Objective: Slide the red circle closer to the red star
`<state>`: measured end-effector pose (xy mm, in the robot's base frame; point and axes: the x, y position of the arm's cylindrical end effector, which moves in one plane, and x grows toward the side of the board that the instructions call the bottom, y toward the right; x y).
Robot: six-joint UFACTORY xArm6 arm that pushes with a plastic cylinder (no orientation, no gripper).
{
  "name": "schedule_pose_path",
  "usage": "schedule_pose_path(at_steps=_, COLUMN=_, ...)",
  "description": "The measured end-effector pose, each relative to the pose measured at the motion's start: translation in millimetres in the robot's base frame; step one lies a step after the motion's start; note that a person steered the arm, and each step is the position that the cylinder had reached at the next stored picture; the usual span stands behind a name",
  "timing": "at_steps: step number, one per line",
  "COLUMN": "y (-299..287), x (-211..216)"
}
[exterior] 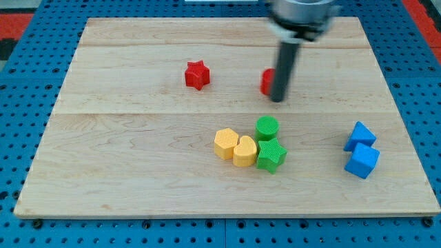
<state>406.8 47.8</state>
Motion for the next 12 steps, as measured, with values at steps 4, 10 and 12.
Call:
schedule_pose_path(at_steps=4, y=56.6, x=-35.7)
schedule_pose_path(at_steps=10, y=-23.3, x=-57.1)
schedule_pose_path(at_steps=12, y=44.9, x=0.4)
